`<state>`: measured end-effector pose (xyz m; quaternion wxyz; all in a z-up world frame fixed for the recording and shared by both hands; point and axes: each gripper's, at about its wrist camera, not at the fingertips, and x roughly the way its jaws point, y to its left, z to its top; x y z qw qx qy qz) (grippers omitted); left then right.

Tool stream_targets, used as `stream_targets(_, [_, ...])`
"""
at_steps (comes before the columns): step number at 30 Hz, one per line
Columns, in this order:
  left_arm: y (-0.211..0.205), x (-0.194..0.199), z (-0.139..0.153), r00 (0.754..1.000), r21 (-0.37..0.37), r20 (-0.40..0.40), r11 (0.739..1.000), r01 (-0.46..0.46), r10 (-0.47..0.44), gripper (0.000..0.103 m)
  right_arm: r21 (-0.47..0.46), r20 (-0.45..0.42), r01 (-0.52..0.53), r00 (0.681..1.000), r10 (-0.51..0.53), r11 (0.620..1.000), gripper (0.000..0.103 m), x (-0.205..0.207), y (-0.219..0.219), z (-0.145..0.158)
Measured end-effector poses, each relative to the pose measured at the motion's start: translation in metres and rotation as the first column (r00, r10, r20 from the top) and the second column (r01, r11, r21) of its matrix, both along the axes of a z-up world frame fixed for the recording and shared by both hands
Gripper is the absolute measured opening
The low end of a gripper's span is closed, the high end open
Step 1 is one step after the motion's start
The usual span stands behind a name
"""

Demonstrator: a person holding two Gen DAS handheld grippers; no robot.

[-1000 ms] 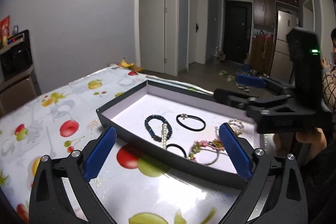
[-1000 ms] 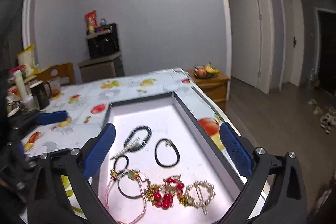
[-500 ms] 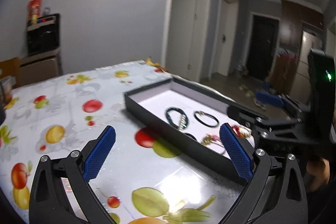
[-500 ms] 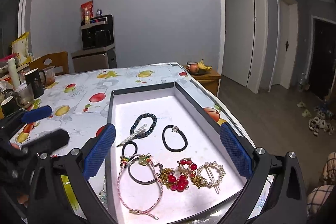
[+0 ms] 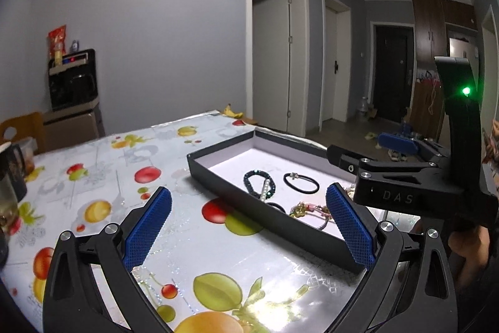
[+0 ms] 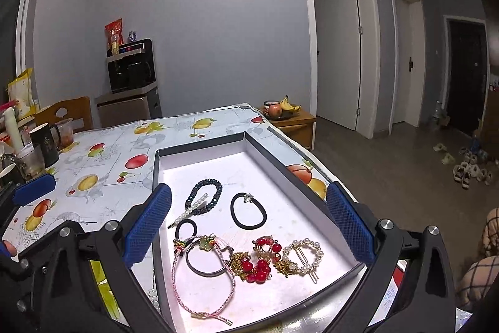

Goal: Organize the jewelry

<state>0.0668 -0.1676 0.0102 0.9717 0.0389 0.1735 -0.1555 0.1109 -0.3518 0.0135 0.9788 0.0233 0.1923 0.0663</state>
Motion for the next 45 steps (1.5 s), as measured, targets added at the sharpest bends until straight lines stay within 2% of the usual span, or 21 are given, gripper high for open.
stream_targets(4, [0.0036, 0.0019, 0.0001, 1.0, -0.016, -0.008, 1.0, -0.007, 0.007, 0.1, -0.003, 0.001, -0.001, 1.0, 0.001, 1.0, 0.098, -0.0005, -0.0006, 0.0])
stream_targets(31, [0.0027, 0.0038, -0.0003, 1.0, -0.005, -0.024, 1.0, -0.014, 0.014, 0.101, 0.026, -0.013, -0.001, 1.0, 0.002, 1.0, 0.098, 0.0028, -0.0048, -0.0013])
stream_targets(40, [0.0017, -0.0001, 0.0002, 1.0, 0.001, 0.002, 1.0, -0.015, 0.015, 0.101, 0.026, -0.014, -0.001, 1.0, 0.002, 1.0, 0.098, 0.003, -0.0049, -0.0013])
stream_targets(43, [0.0045, -0.0025, 0.0008, 0.998, -0.003, 0.018, 0.999, -0.053, 0.053, 0.1, 0.028, -0.014, -0.001, 1.0, 0.001, 1.0, 0.098, 0.0027, -0.0046, -0.0017])
stream_targets(45, [0.0051, 0.0012, 0.0002, 0.999, -0.008, -0.003, 0.999, -0.042, 0.042, 0.1, 0.027, -0.014, -0.001, 1.0, 0.001, 1.0, 0.098, 0.0027, -0.0044, -0.0022])
